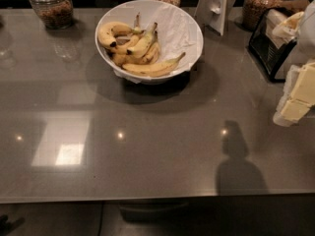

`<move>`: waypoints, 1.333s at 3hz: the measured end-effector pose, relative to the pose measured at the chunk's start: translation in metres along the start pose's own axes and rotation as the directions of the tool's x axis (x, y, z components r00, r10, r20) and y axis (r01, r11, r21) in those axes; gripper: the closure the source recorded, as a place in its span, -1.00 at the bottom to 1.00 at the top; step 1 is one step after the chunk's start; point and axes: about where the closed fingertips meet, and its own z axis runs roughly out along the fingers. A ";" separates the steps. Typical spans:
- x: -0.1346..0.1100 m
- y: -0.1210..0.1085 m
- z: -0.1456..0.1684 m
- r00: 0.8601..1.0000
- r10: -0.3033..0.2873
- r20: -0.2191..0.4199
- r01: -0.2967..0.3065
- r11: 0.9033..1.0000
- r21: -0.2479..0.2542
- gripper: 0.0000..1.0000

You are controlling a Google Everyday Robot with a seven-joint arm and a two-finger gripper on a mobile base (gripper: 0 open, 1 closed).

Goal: Pick banana from white bowl

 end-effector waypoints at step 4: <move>-0.133 -0.116 0.018 0.826 -0.258 0.501 0.232 0.966 0.116 -1.00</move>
Offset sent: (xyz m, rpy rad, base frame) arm 0.0905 0.0806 0.0458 0.3405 -0.2774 0.4320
